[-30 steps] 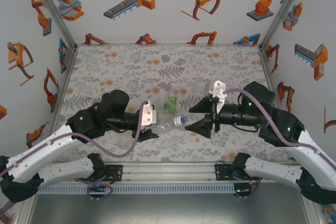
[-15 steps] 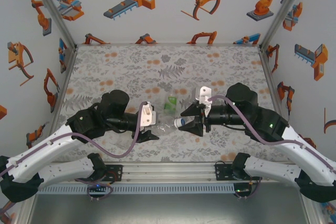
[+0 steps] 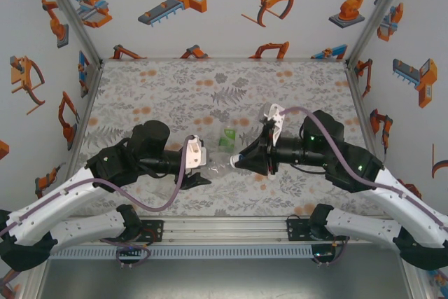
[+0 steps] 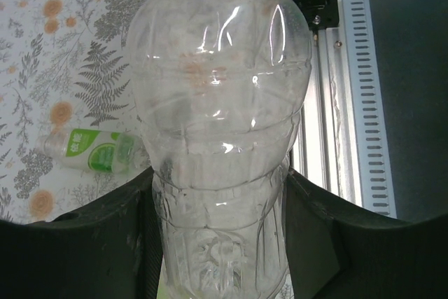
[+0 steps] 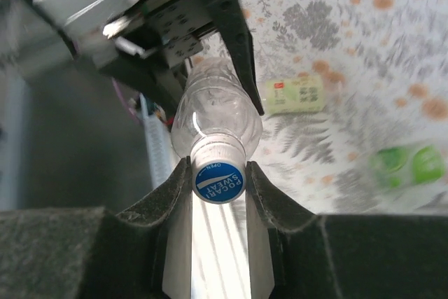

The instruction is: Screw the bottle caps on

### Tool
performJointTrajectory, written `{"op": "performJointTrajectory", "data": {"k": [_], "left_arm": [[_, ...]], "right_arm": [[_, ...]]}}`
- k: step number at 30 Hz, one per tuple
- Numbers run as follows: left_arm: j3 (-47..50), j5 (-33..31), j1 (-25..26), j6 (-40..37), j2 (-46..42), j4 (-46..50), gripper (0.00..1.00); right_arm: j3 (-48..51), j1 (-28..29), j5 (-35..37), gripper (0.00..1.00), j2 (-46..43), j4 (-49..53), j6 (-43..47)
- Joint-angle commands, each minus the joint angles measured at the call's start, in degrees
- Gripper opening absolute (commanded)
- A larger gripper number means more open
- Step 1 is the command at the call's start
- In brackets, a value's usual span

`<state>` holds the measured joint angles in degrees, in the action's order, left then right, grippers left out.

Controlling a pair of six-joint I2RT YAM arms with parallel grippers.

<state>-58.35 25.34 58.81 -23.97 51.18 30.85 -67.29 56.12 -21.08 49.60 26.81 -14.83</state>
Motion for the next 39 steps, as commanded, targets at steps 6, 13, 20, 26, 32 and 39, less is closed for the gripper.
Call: {"op": "performJointTrajectory", "data": {"k": [6, 13, 20, 26, 32, 39], "left_arm": [[-1.0, -0.5, 0.2, -0.5, -0.4, -0.3, 0.00], [-1.4, -0.6, 0.1, -1.1, 0.3, -0.3, 0.00], [-1.5, 0.0, 0.2, -1.6, 0.1, 0.0, 0.00], [-1.6, 2.6, 0.1, -1.9, -0.2, 0.3, 0.00], [-2.2, 5.2, 0.1, -1.1, -1.1, 1.1, 0.00], [-2.6, 5.2, 0.2, 0.1, -1.0, 1.2, 0.00]], "right_arm": [[0.5, -0.1, 17.8, 0.00, 3.1, 6.6, -65.5], [-3.0, -0.1, 19.4, 0.00, 5.4, 12.3, -70.3], [-9.0, -0.1, 20.2, 0.50, 3.8, 9.2, -39.6], [-10.4, -0.1, 6.3, 0.59, 1.5, 7.1, -2.6], [-11.5, -0.2, -11.9, 0.60, 1.0, 11.1, 27.3], [-9.6, -0.2, -17.9, 0.59, 1.5, 9.2, 38.2]]}}
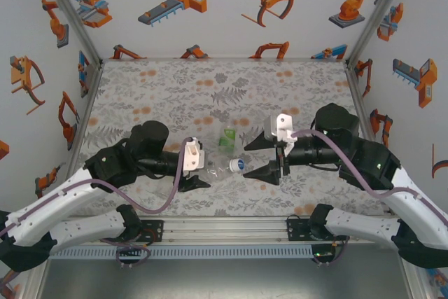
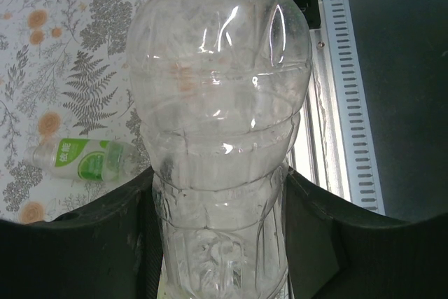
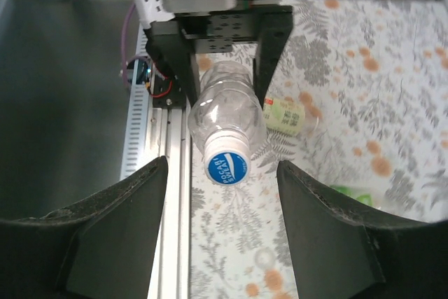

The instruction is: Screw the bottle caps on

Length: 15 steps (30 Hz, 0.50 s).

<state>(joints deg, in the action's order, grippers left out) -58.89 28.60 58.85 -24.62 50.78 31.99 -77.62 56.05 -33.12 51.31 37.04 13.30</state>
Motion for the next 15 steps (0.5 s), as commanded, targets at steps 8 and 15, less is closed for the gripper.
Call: {"op": "performJointTrajectory", "data": {"k": [8, 15], "left_arm": [[-2.4, 1.8, 0.2, 0.6, -0.5, -0.1, 0.00], [-2.5, 2.2, 0.1, 0.7, 0.0, -0.1, 0.00]], "right_arm": [[4.3, 0.0, -5.4, 0.53, 0.1, -3.5, 9.9], [5.6, -0.1, -4.1, 0.46, 0.2, -5.1, 9.5]]}}
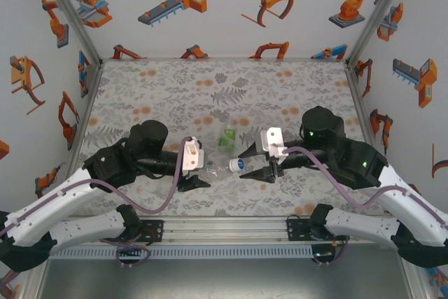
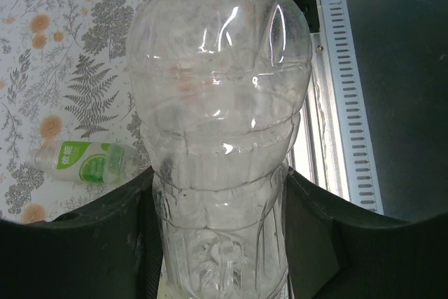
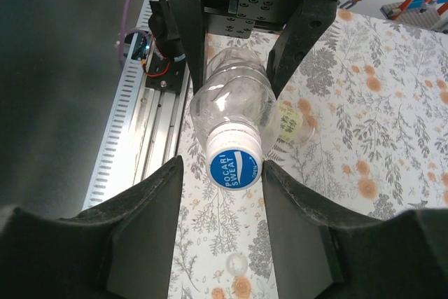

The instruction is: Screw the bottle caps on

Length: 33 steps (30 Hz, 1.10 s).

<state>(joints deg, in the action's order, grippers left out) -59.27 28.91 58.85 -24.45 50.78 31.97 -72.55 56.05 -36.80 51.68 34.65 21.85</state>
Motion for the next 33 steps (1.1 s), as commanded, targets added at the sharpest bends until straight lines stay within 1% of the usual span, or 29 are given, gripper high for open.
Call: {"op": "performJointTrajectory", "data": {"k": [1, 5, 12, 16, 18, 21, 22, 23, 24, 26, 29, 31, 33], "left_arm": [[-2.2, 1.8, 0.2, 0.4, 0.1, -0.1, 0.00], [-2.2, 1.7, 0.1, 0.3, 0.0, -0.1, 0.00], [-2.2, 1.8, 0.1, 0.3, 0.2, -0.2, 0.00], [-2.1, 1.1, 0.1, 0.4, 0.2, -0.2, 0.00], [-2.0, 0.5, 0.2, 0.6, 0.2, -0.1, 0.00], [-1.7, -0.3, 0.1, 0.5, 0.3, -0.1, 0.00], [-1.8, -0.8, 0.1, 0.5, 0.3, -0.1, 0.00], [-1.8, -1.5, 0.2, 0.5, 0.4, -0.2, 0.00], [-1.7, -2.1, 0.2, 0.4, 0.5, -0.2, 0.00], [-1.7, -3.4, 0.1, 0.4, 0.7, -0.2, 0.00], [-1.2, -4.5, 0.2, -0.2, 0.9, -0.1, 0.00], [-1.0, -5.0, 0.2, -0.8, 1.1, -0.2, 0.00], [-0.7, -5.5, 0.1, -1.2, 1.2, -0.4, 0.00]], "right_arm": [[0.7, 0.0, -0.3, 0.46, -0.2, -2.6, 0.9], [1.1, 0.0, 0.4, 0.41, 0.0, -2.4, 0.7], [1.7, 0.0, 1.3, 0.40, 0.0, -4.2, -0.9], [2.1, 0.0, 0.5, 0.40, 0.0, -5.5, -3.4], [2.5, -0.1, 0.4, 0.36, -0.2, -5.8, -4.8], [2.9, 0.0, 1.6, 0.22, -0.5, -6.1, -8.4], [3.1, -0.1, 2.8, 0.15, -0.5, -6.5, -10.7], [3.6, 0.0, 4.8, 0.01, -0.5, -7.4, -15.0], [3.8, 0.0, 6.6, 0.00, -0.5, -7.7, -18.3], [4.4, 0.0, 10.8, 0.00, -0.5, -8.9, -28.3], [5.3, 0.0, 20.2, 0.00, -1.0, -9.5, -48.7], [4.5, 0.0, 25.7, 0.00, -0.7, -6.4, -60.5], [3.3, 0.0, 28.9, 0.00, 0.1, -2.7, -71.8]]}}
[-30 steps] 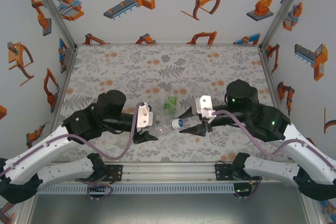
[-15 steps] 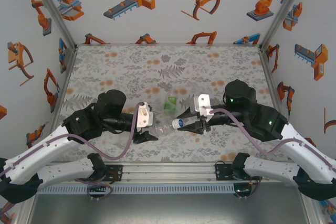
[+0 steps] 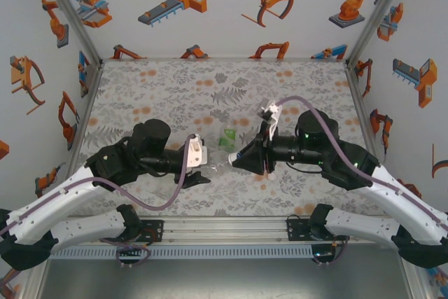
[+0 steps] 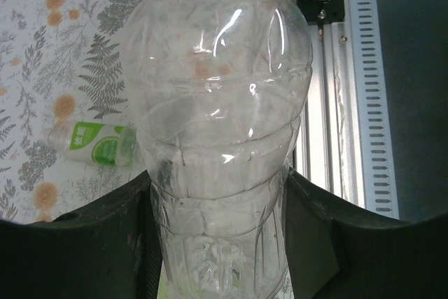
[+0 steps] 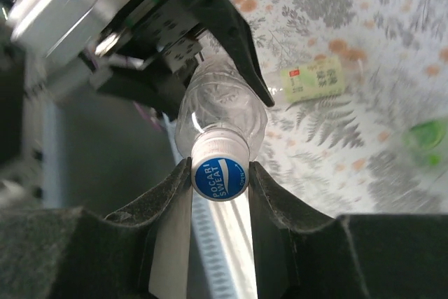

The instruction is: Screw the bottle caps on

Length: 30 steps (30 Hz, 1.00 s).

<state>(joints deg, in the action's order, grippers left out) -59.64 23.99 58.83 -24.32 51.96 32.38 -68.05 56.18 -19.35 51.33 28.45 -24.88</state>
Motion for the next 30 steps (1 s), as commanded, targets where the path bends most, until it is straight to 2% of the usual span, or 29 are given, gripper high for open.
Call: {"op": "performJointTrajectory", "data": {"k": [1, 3, 7, 10, 12, 14, 15, 17, 18, 20, 23, 25, 30], "left_arm": [[-0.2, -0.6, 0.2, -1.5, 0.1, -1.0, 0.00], [0.1, -0.9, 0.2, -1.8, 0.3, -1.2, 0.00], [0.2, -1.3, 0.1, -2.3, 0.9, -1.4, 0.00], [0.0, -1.6, 0.2, -2.7, 1.2, -1.1, 0.00], [0.0, -1.6, 0.1, -2.9, 1.3, -1.0, 0.00], [0.0, -1.6, 0.2, -2.9, 1.3, -0.8, 0.00], [0.0, -1.6, 0.2, -2.9, 1.3, -0.9, 0.00], [0.0, -1.4, 0.2, -2.9, 1.1, -0.8, 0.00], [0.0, -1.2, 0.2, -2.9, 1.1, -0.9, 0.00], [-0.1, -0.9, 0.2, -2.8, 1.0, -0.8, 0.00], [0.0, -0.3, 0.2, -2.6, 0.3, -0.8, 0.00], [-0.1, 0.2, 0.1, -2.5, -0.2, -0.9, 0.00], [0.2, 2.1, 0.2, -2.1, -1.7, -0.6, 0.00]], "right_arm": [[-1.5, -0.2, 12.3, 0.00, 0.9, 4.5, -30.3], [-1.6, -0.1, 13.9, 0.00, 1.6, 6.6, -40.4], [-1.9, -0.1, 19.2, 0.00, 2.3, 17.3, -60.6], [2.0, -0.1, 19.1, 0.00, 0.9, 11.6, -67.4], [1.9, -0.1, 18.8, 0.00, 1.4, 9.7, -67.1], [-1.3, -0.1, 18.5, 0.00, 3.0, 11.0, -61.7], [-2.7, -0.1, 18.5, 0.06, 3.5, 11.1, -58.7], [-5.4, -0.1, 19.3, 0.31, 4.0, 11.2, -50.8], [-6.5, -0.2, 19.4, 0.41, 4.0, 11.2, -47.1], [-8.4, -0.1, 19.8, 0.49, 3.8, 10.8, -38.5], [-10.6, -0.1, 18.0, 0.55, 3.5, 9.0, -23.7], [-11.6, -0.2, 15.2, 0.55, 3.3, 8.3, -13.9], [-14.2, -0.1, 5.5, 0.58, 3.0, 9.2, 13.0]]}}
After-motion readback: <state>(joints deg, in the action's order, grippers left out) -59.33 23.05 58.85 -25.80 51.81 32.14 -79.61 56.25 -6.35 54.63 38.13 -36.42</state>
